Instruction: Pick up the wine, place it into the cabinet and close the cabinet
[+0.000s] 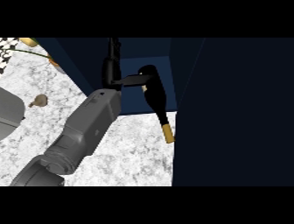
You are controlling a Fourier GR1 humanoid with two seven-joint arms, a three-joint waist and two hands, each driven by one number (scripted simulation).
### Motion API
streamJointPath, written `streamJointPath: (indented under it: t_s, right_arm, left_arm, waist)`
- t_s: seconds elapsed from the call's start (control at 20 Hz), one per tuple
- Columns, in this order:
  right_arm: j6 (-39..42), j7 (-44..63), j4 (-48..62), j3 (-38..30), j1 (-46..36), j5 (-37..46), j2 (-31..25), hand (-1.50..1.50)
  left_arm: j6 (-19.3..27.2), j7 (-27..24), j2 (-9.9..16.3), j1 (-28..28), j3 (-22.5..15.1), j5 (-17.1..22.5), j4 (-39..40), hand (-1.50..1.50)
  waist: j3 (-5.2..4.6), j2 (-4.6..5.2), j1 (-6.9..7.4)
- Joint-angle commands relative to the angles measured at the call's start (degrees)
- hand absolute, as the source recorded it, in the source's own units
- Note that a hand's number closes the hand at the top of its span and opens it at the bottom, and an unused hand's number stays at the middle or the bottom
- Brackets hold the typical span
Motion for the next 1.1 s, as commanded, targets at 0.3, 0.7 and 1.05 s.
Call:
streamJointPath:
  t_s: [0.3, 0.7, 1.05]
  right_arm:
    - [-1.7, 0.9, -2.4, 1.8, 0.7, -0.1, 1.1, -1.50]
    - [-3.9, 5.2, -4.9, 1.4, -0.8, 0.6, 0.3, -1.50]
    - [-3.7, 1.8, -4.8, 1.3, 2.1, 2.1, 0.6, -1.50]
  left_arm:
    - [-4.0, -2.9, 0.1, 7.5, -2.6, 7.0, -2.0, -1.50]
    - [-1.2, 1.8, 0.1, 12.8, -14.0, 13.8, -12.5, -1.50]
    - [12.2, 4.6, 0.1, 25.4, -32.1, 20.3, -35.5, -1.50]
  waist:
    - [-0.10, -0.54, 0.63]
    - [-0.09, -1.17, 2.06]
    - [-0.04, -1.35, 3.60]
